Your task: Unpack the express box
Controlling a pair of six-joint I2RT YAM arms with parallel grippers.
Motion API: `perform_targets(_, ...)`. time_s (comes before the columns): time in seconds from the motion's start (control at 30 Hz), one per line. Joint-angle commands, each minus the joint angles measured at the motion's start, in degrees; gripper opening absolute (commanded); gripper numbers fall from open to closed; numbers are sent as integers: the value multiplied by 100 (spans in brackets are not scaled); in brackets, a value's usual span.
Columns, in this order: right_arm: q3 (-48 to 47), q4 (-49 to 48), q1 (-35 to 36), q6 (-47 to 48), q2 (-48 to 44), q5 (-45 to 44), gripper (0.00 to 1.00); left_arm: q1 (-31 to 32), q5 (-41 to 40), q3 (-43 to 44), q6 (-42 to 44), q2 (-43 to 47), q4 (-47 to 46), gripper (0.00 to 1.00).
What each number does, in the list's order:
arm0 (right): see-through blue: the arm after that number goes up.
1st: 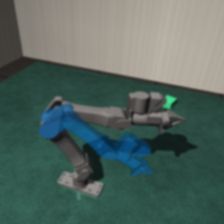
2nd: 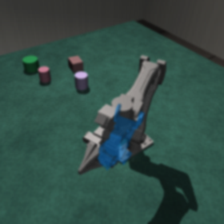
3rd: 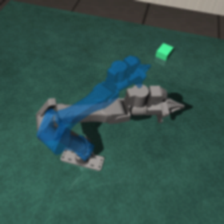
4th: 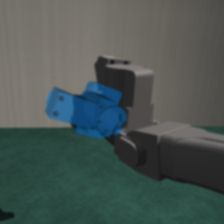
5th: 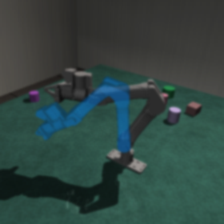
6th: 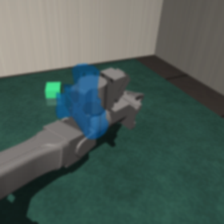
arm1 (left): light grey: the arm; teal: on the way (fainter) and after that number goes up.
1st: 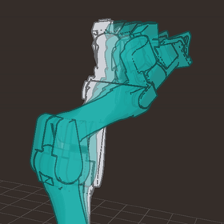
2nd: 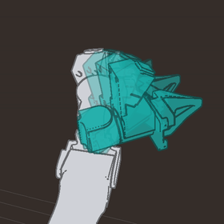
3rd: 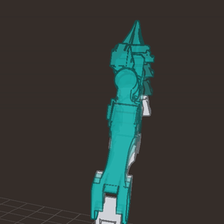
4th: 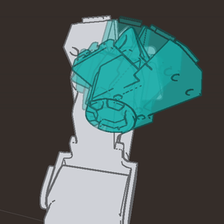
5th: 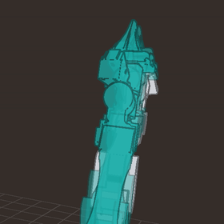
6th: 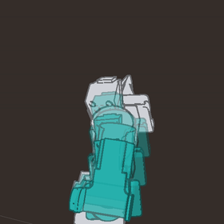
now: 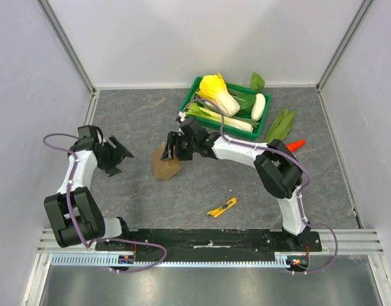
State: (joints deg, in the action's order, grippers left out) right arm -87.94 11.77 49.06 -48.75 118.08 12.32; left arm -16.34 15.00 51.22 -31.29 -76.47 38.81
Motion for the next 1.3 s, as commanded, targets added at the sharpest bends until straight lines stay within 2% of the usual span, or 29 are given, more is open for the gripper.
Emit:
perform_targets(0.0,672,-1808,-133,-941,-84,1325,65,-19,573,-147,281,44,-312,84)
perform_targets(0.13,1304,-3258,-247,-1565,22,1774,71,-19,793,-227,290,9,-347,84)
perform_targets(0.27,1534,-3208,-309,-1226,-126,1678,88,-19,916,-314,360,9,-374,83)
perform_targets(0.3,1604,-3059,-327,-1094,-223,1408,97,-19,925,-332,378,9,-374,83)
perform_targets(0.33,1631,-2910,-318,-936,-285,1318,98,-19,925,-350,387,9,-374,83)
perform_targets(0.5,1192,-1462,-336,180,-435,844,98,-19,995,-385,431,9,-391,83)
perform_targets(0.7,630,174,-344,1112,-707,-334,98,-19,1084,-385,422,44,-418,83)
perform_targets(1.0,471,1361,-353,1658,-1506,-1800,98,-10,1259,-464,457,368,-453,83)
perform_targets(1.2,1181,1766,-353,1562,-2385,-2768,96,16,1768,-613,413,756,-786,83)
perform_targets(1.27,1349,1855,-353,1544,-2640,-2822,95,60,1970,-709,369,809,-866,83)
